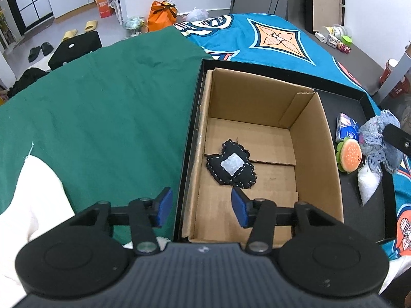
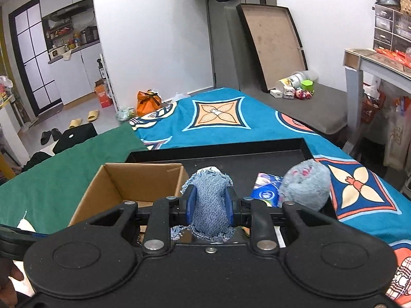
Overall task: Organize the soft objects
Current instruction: 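Carry the denim plush into the box and open the right gripper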
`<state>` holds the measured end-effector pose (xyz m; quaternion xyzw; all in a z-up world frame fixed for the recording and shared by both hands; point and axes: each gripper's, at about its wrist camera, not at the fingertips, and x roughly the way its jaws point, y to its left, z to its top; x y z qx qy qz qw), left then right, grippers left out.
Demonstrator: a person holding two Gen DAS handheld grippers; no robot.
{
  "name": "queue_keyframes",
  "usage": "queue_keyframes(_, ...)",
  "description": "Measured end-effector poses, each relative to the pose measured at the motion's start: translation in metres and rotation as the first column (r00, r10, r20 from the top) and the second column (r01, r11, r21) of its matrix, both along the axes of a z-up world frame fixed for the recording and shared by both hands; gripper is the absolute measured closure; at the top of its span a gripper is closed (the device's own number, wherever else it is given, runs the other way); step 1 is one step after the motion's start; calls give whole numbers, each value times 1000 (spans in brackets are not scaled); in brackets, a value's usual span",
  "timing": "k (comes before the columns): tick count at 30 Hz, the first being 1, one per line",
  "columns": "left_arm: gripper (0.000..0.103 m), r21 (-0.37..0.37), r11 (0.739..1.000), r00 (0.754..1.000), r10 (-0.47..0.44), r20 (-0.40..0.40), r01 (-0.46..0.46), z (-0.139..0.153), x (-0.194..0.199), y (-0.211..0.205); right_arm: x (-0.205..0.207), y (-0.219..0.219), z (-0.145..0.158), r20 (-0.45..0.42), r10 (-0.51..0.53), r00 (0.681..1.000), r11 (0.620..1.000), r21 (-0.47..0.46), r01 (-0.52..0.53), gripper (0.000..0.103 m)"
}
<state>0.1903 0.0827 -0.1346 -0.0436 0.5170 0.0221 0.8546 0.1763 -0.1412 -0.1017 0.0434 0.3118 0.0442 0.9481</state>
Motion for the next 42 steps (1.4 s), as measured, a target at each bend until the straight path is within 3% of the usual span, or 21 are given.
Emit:
queue_keyframes(6, 63, -36, 999, 1000, 0, -6, -1, -4, 2, 6, 4, 21, 3, 6, 31, 1000, 999, -9, -31, 79)
queue_keyframes(11, 84, -56, 998, 1000, 5, -25, -7, -10, 5, 10, 7, 39, 1, 5, 54, 999, 998, -19, -54, 79)
queue_keyframes(16, 93, -68, 997, 999, 27, -21, -28, -11, 5, 17, 8, 50, -1, -4, 75, 997, 997, -17, -75, 79)
queue_keyframes(25, 93, -70, 997, 999, 44, -8, -44, -11, 4, 21, 10, 69, -1, -3, 121, 993, 993, 5, -121, 77)
queue_keyframes(30, 93, -70, 996, 999, 54, -10, -54, -10, 3, 22, 13, 67, -5, -26, 133, 991, 990, 59, -132, 53)
queue_keyframes(42, 90, -19, 999, 999, 37, -12, -38, -6, 4, 12, 1, 14, -11, -38, 33, 999, 998, 61, -31, 52)
